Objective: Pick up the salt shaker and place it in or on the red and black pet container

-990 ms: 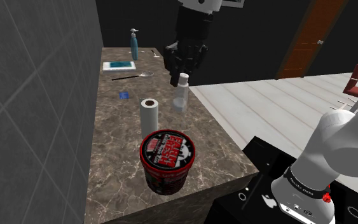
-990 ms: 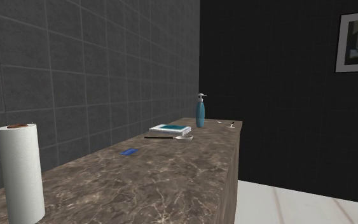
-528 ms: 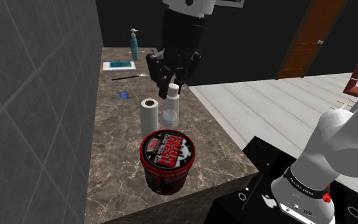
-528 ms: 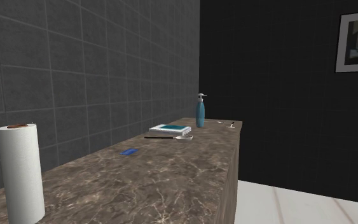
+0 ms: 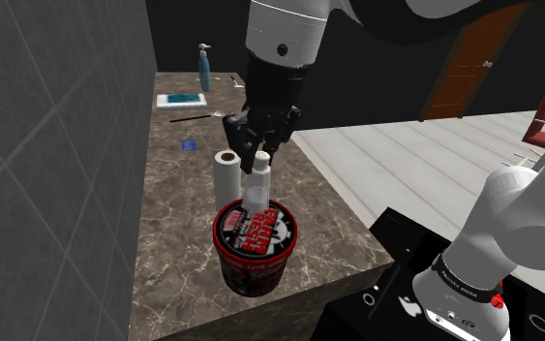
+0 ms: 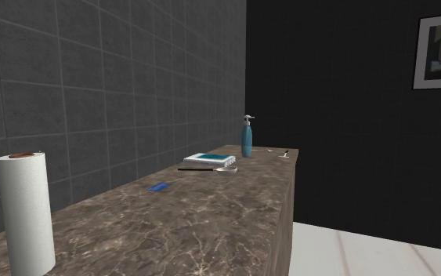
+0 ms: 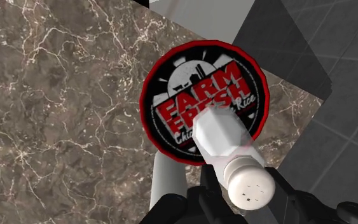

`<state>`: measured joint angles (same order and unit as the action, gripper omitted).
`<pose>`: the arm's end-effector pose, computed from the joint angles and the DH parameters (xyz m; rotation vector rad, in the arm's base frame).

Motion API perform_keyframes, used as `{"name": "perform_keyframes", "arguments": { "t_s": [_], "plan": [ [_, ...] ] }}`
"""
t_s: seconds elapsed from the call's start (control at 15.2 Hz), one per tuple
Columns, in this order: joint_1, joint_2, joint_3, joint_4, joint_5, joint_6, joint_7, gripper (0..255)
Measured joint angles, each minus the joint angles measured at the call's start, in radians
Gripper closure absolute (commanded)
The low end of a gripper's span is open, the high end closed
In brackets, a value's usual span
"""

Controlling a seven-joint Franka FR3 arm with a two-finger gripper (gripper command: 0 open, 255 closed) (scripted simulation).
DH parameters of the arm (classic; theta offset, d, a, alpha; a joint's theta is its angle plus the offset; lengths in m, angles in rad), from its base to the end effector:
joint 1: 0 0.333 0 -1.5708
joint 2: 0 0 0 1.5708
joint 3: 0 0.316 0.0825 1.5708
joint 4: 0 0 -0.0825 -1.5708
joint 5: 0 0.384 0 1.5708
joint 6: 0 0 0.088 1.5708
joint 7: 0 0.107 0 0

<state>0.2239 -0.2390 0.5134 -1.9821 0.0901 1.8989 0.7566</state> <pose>0.3582 0.3627 0.5658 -3.0718 0.0735 -0.1746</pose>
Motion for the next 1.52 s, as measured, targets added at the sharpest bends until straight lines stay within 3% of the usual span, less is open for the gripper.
{"name": "perform_keyframes", "arguments": {
  "t_s": [0.59, 1.06, 1.12, 1.52],
  "plan": [
    [0.003, 0.005, 0.008, -0.114, 0.002, 0.118, 0.001, 255],
    [0.003, 0.009, 0.010, -0.122, 0.001, 0.130, 0.003, 255],
    [0.003, 0.009, 0.010, -0.122, 0.001, 0.130, 0.003, 0],
    [0.003, 0.009, 0.010, -0.122, 0.001, 0.130, 0.003, 0]
  ]
}}
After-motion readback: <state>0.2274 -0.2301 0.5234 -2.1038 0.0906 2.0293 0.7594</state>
